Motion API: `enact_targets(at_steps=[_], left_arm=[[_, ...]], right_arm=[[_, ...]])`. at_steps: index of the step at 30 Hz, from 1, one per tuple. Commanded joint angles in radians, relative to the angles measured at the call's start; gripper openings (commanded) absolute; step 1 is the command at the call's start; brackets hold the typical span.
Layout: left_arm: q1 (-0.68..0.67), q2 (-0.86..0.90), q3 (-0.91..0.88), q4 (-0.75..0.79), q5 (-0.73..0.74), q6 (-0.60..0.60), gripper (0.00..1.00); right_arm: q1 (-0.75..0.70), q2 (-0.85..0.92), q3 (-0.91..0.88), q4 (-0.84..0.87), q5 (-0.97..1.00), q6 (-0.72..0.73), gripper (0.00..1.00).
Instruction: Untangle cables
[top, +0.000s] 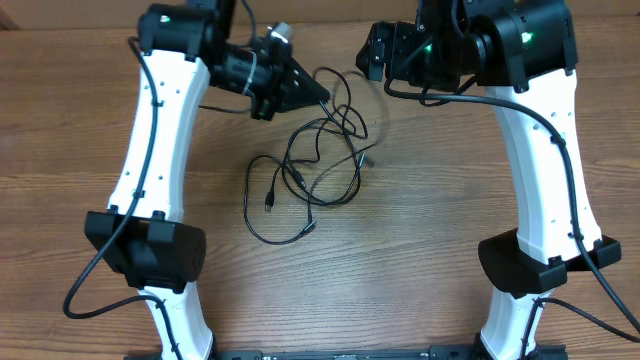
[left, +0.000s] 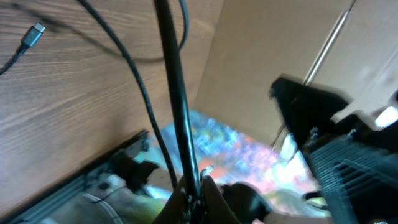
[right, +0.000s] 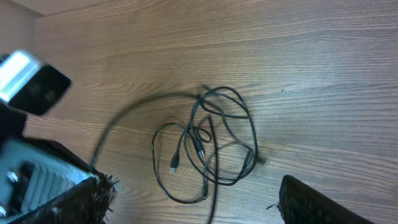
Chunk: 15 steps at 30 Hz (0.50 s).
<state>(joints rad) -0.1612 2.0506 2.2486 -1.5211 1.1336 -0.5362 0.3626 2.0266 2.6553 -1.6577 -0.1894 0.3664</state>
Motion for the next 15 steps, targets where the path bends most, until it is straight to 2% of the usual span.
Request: enact_targets(at_steps=[1,4,6,9,12,15], left_arm=[[0.062,-0.022,0.012,0.017,0.103,-0.196,0.04],[0.098,-0.022,0.012,0.089,0.274,-0.209,0.04],[0.126,-0.024,0.013,0.144,0.327,-0.240,0.05],[0.171,-0.025,0.034,0.361,0.352,-0.238,0.04],[0.195,-0.042,0.063,0.586,0.369,-0.162,0.04],[0.202,-0.090,0.084,0.835,0.318,-0.084,0.04]], right_arm=[[0.004,-0.005,0.015,0.003,0.011,-0.005,0.88],[0.003,0.008,0.014,0.005,0.016,-0.009,0.91],[0.004,0.021,0.014,0.006,0.016,-0.009,0.92],[0.004,0.046,0.014,-0.002,0.012,-0.009,0.92],[0.005,0.064,0.014,-0.013,0.011,-0.018,0.92],[0.018,0.072,0.014,-0.015,0.011,-0.045,0.92]])
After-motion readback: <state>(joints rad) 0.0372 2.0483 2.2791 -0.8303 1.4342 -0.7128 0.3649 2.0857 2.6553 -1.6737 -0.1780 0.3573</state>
